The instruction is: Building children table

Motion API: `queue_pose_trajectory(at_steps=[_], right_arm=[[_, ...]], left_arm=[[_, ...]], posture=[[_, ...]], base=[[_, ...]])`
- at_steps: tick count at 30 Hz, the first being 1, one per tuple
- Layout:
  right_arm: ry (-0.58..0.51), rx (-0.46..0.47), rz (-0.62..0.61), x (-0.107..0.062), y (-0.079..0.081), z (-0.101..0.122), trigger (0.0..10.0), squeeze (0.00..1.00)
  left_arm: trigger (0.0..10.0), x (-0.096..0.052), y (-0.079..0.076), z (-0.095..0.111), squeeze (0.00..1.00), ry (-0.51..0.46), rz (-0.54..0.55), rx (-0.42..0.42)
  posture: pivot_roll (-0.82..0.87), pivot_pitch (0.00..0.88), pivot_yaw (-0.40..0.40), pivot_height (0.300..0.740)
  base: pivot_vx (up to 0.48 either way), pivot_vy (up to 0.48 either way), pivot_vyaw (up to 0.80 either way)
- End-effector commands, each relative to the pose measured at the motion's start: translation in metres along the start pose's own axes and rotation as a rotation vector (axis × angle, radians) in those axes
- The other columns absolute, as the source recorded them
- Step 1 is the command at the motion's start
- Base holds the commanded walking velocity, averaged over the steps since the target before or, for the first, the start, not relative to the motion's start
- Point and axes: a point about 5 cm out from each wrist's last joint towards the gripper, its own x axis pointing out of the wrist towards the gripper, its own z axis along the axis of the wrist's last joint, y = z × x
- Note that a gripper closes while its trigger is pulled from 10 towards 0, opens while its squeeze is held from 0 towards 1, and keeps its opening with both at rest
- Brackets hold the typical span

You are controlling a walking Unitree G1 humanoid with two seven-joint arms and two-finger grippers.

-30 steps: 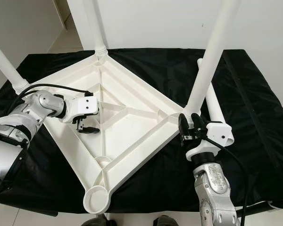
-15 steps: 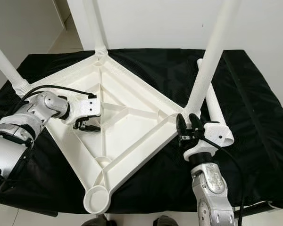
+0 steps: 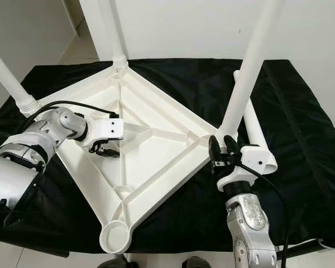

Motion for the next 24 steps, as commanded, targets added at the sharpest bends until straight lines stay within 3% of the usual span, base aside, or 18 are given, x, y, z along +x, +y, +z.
queue_pose_trajectory(at_steps=[1, 10, 11, 12, 13, 15, 21, 24], right_arm=[[0.003, 0.006, 0.000, -0.0009, 0.0020, 0.0009, 10.0, 0.00], [0.009, 0.007, -0.005, -0.0027, 0.0033, 0.0003, 10.0, 0.00], [0.010, 0.007, -0.007, -0.0031, 0.0035, 0.0002, 10.0, 0.00], [0.011, 0.008, -0.009, -0.0034, 0.0034, 0.0001, 10.0, 0.00], [0.012, 0.007, -0.010, -0.0037, 0.0032, 0.0001, 10.0, 0.00], [0.013, 0.007, -0.015, -0.0044, 0.0025, 0.0000, 10.0, 0.00], [0.014, 0.009, -0.019, -0.0047, 0.0018, -0.0003, 10.0, 0.00], [0.017, 0.011, -0.019, -0.0046, 0.0022, -0.0007, 10.0, 0.00]], left_arm=[[10.0, 0.0036, 0.0146, -0.0015, 0.00, 0.036, 0.384, 0.007], [10.0, 0.0072, 0.0135, 0.0052, 0.00, 0.053, 0.336, 0.080], [4.6, 0.0075, 0.0131, 0.0057, 0.00, 0.049, 0.325, 0.082], [3.7, 0.0077, 0.0127, 0.0059, 0.00, 0.047, 0.320, 0.081], [3.7, 0.0079, 0.0126, 0.0061, 0.00, 0.043, 0.317, 0.075], [2.5, 0.0081, 0.0122, 0.0067, 0.00, 0.029, 0.311, 0.063], [2.5, 0.0088, 0.0112, 0.0070, 0.00, 0.024, 0.302, 0.063], [1.7, 0.0099, 0.0092, 0.0060, 0.00, 0.027, 0.286, 0.066]], posture=[[-0.10, 0.055, 0.109, 0.740], [-0.10, 0.067, 0.112, 0.740], [-0.10, 0.070, 0.114, 0.740], [-0.10, 0.071, 0.114, 0.740], [-0.10, 0.071, 0.115, 0.740], [-0.10, 0.072, 0.116, 0.740], [-0.10, 0.073, 0.114, 0.740], [-0.09, 0.075, 0.114, 0.740]], base=[[0.000, 0.000, 0.00], [0.000, 0.000, 0.00], [0.000, 0.000, 0.00], [0.000, 0.000, 0.00], [0.000, 0.000, 0.00], [0.000, 0.000, 0.00], [0.000, 0.000, 0.00], [0.000, 0.000, 0.00]])
